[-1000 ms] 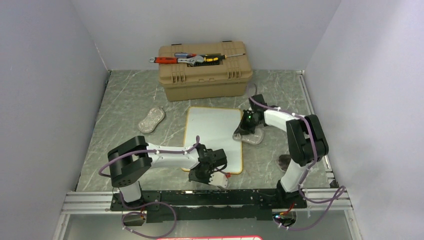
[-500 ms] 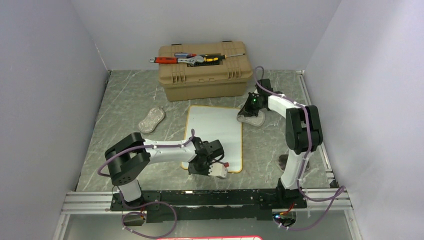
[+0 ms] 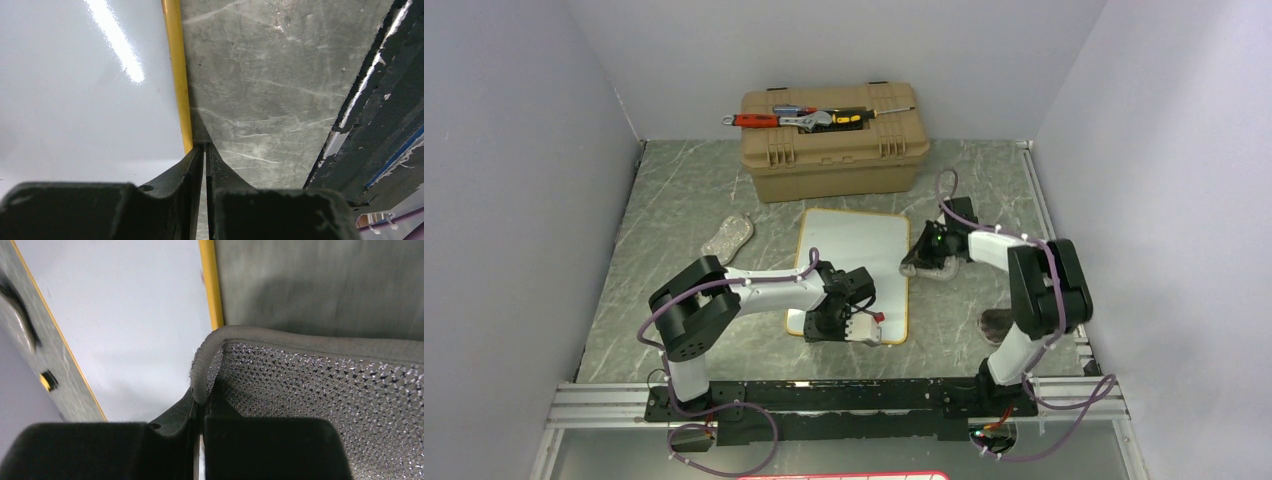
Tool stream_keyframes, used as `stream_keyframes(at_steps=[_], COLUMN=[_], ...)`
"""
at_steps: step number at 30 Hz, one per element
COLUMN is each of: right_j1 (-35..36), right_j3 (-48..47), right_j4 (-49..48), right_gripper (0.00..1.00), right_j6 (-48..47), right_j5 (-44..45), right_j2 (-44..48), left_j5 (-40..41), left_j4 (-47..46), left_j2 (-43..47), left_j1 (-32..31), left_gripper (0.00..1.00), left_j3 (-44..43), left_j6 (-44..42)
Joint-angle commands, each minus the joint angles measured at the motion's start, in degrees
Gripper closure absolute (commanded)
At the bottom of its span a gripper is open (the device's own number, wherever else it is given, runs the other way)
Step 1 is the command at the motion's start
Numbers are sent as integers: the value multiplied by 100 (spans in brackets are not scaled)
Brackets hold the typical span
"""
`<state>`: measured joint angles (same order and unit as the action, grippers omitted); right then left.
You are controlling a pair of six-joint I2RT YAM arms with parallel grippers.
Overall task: Erase the whiteboard
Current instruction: Erase the whiteboard at the center of the board, then place the whiteboard eraser at the center of the board.
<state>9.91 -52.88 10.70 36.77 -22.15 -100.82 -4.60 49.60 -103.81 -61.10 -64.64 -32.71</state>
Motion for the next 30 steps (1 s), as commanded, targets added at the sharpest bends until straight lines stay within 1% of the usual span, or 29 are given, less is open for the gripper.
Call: stream_keyframes(at_steps=[1,4,7,12,15,18,22,26,30], right_j1=[202,343,611,1139,1105,728,246,-48,-186], right_j3=[1278,1863,2207,2449,2204,1341,490,248,240], right_j4=[649,803,1066,1591,1963,2478,2510,2084,1275], right_gripper=[100,100,100,100,100,100,100,100,100], right_j6=[76,175,269,408,268,-93,-55,271,863], right_j5=[95,29,15,88,0,190,501,890,1112], right_j2=[903,1753,2317,2899,3078,3001,2688,2093,1614], left_j5=[33,39,36,40,35,19,9,117,439], left_j4=[-1021,-1040,-1050,-1051,-1003,-824,-469,-225,-175], left_j2=[-547,-526,-493,-465,-374,-185,177,541,826], left_j1=[107,103,107,107,114,180,517,984,1380], left_gripper=[85,85,85,85,85,85,82,80,77], left_j3=[267,304,314,319,289,154,-179,-454,-661], left_j6=[-49,-36,-28,9,34,45,189,261,256])
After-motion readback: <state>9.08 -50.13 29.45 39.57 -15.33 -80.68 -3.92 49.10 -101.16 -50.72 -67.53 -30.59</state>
